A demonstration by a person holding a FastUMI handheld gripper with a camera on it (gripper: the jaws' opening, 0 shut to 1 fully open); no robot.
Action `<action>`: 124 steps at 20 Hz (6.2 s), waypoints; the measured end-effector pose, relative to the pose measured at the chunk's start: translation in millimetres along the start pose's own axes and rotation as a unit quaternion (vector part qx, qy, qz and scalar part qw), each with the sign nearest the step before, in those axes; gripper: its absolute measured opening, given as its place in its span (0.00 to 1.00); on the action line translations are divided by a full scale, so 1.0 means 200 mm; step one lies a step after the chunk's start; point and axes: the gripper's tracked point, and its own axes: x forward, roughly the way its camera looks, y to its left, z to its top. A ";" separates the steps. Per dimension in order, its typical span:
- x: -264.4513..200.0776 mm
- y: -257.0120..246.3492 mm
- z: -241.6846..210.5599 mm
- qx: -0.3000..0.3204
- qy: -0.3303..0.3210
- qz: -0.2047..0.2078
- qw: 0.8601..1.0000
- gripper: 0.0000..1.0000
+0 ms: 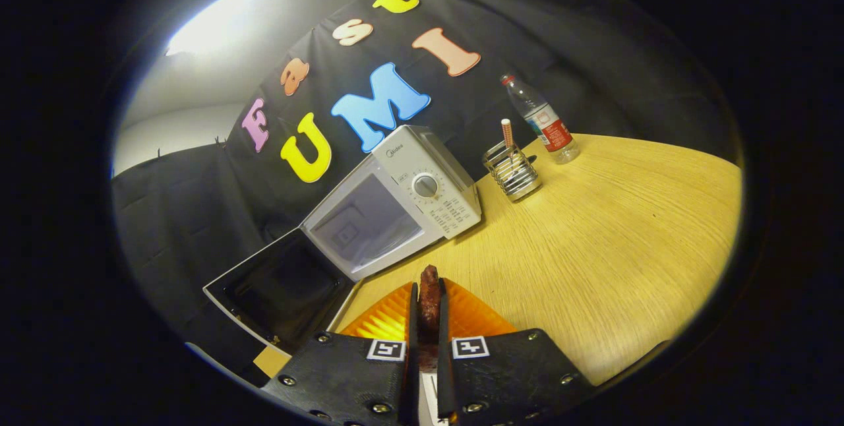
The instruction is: Open the microwave, put the food inside, and close the microwave door.
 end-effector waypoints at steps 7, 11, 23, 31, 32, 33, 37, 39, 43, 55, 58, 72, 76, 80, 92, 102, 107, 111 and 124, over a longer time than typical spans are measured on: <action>-0.02 0.10 0.09 -0.006 -0.009 -0.005 1.000 0.11; -0.02 0.19 0.16 -0.010 -0.016 0.000 1.000 0.11; 0.42 0.80 0.26 -0.077 -0.032 0.060 0.995 0.11; 0.98 1.00 0.13 -0.131 -0.013 0.045 0.990 0.11; 1.06 1.00 0.11 -0.135 -0.012 0.041 0.990 0.11; 1.13 1.00 0.10 -0.136 -0.012 0.034 0.990 0.11; 1.41 0.97 0.07 -0.129 -0.014 0.005 0.992 0.11; 1.54 0.95 0.06 -0.123 -0.014 -0.009 0.992 0.11; 1.70 0.94 0.09 -0.125 -0.034 -0.025 0.991 0.11; 2.03 0.75 0.18 -0.087 -0.087 -0.087 0.989 0.12; 2.09 0.60 0.18 -0.116 -0.098 -0.126 0.980 0.22; 1.68 0.90 0.07 -0.199 -0.049 -0.043 0.978 0.87; 1.22 1.24 0.11 -0.217 -0.056 0.054 0.973 0.88; 0.75 1.62 0.08 -0.221 -0.051 0.155 0.962 0.89; 0.14 2.22 -0.57 -0.298 0.022 0.314 0.901 0.73; 0.29 1.87 -0.85 -0.372 0.042 0.214 0.902 0.01; 0.27 1.68 -0.70 -0.391 0.014 0.172 0.904 0.02; 0.27 1.46 -0.53 -0.394 0.000 0.124 0.911 0.02; 0.59 0.74 0.02 -0.348 -0.022 -0.054 0.936 0.01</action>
